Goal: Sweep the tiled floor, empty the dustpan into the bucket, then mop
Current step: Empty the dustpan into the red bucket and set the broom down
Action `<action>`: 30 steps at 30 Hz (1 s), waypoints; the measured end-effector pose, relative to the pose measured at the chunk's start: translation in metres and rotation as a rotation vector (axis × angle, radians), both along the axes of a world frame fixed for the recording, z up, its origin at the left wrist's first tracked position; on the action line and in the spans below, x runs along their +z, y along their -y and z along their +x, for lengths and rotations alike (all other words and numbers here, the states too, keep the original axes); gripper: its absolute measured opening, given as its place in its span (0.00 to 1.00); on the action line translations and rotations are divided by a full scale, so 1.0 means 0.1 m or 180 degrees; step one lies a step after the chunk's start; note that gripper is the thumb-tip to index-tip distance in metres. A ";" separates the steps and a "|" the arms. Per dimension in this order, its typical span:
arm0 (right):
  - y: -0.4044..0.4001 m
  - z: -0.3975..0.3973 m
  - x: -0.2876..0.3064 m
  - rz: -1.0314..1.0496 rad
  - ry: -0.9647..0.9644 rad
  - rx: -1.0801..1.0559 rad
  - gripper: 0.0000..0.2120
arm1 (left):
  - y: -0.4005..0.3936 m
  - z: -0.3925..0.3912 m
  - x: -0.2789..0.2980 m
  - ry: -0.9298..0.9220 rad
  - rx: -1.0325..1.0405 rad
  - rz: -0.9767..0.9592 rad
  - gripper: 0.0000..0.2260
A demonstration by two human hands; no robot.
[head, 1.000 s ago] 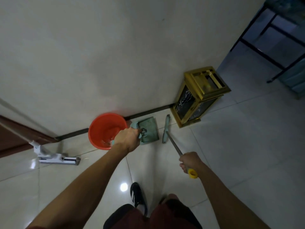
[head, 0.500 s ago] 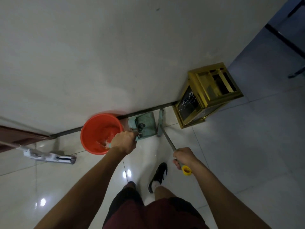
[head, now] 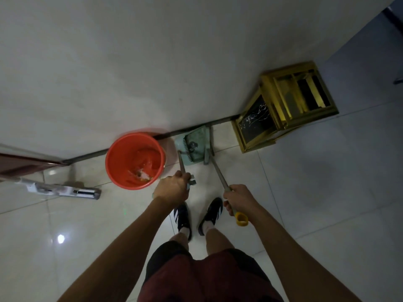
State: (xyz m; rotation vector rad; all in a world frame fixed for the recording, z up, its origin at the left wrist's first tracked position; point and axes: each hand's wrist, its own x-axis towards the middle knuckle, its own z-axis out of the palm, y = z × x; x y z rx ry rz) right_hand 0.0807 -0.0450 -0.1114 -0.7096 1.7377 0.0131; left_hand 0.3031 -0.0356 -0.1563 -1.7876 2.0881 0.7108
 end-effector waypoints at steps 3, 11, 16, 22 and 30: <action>-0.07 0.15 0.07 0.0010 -0.0008 0.0038 0.06 | -0.12 -0.01 -0.03 -0.0180 0.0074 0.0053 0.22; -0.31 0.42 0.37 0.0026 0.0073 0.0225 0.08 | -0.51 -0.05 -0.15 -0.0549 0.0243 0.0201 0.32; -0.45 0.48 0.45 0.0047 0.0077 0.0439 0.09 | -0.64 -0.12 -0.17 -0.0511 0.0317 0.0168 0.31; -0.63 0.53 0.44 -0.0060 -0.0062 0.0892 0.10 | -0.71 -0.30 -0.21 -0.0631 0.0359 0.0121 0.31; -0.73 0.48 0.43 -0.0079 -0.0036 0.1128 0.11 | -0.77 -0.47 -0.29 -0.0856 0.0431 0.0242 0.33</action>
